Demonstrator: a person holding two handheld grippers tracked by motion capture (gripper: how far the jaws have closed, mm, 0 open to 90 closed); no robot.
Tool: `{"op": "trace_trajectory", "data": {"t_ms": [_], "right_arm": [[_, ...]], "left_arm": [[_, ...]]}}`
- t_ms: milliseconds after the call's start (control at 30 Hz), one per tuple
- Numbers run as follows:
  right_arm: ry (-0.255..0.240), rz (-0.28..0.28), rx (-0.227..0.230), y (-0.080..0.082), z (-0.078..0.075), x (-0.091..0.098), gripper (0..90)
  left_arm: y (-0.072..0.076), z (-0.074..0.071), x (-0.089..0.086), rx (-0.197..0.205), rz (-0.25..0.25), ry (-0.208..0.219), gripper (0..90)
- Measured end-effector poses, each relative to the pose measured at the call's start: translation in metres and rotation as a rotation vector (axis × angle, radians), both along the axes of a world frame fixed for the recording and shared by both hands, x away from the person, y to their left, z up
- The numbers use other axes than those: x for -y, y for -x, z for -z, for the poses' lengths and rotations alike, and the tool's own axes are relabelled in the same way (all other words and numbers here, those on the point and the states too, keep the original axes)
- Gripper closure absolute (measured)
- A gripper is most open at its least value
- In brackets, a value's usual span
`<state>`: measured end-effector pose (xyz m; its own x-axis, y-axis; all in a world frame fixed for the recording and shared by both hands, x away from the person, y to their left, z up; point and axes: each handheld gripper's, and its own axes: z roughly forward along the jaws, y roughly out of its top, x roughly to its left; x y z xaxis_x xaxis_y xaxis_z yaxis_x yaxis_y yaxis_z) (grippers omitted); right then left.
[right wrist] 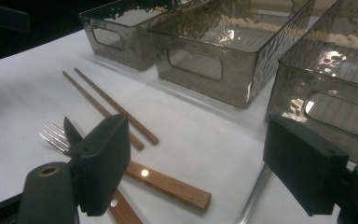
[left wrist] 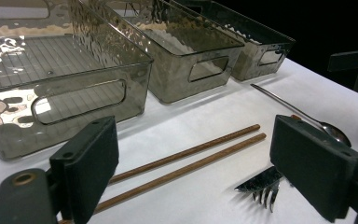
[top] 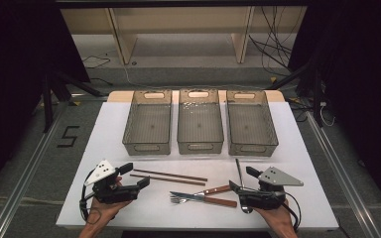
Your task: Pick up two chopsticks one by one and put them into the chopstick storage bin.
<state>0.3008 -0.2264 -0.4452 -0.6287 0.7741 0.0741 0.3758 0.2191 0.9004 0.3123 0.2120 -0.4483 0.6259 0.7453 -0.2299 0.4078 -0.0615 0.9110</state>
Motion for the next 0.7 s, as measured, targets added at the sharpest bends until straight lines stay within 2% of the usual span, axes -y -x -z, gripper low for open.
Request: {"op": "trace_trajectory", "data": {"t_ms": [433, 633, 700], "right_arm": [[0.007, -0.001, -0.013, -0.0008, 0.0002, -0.0005, 24.3], [0.013, -0.009, -0.022, -0.0011, 0.0007, -0.0016, 24.4], [0.013, -0.015, -0.024, -0.0012, 0.0009, -0.002, 24.6]], "left_arm": [[-0.0004, 0.0003, 0.001, -0.004, 0.0, -0.004, 14.8], [-0.0021, 0.0011, 0.0026, -0.014, 0.005, -0.025, 14.8], [-0.0035, 0.002, 0.0038, -0.029, 0.009, -0.032, 14.8]]}}
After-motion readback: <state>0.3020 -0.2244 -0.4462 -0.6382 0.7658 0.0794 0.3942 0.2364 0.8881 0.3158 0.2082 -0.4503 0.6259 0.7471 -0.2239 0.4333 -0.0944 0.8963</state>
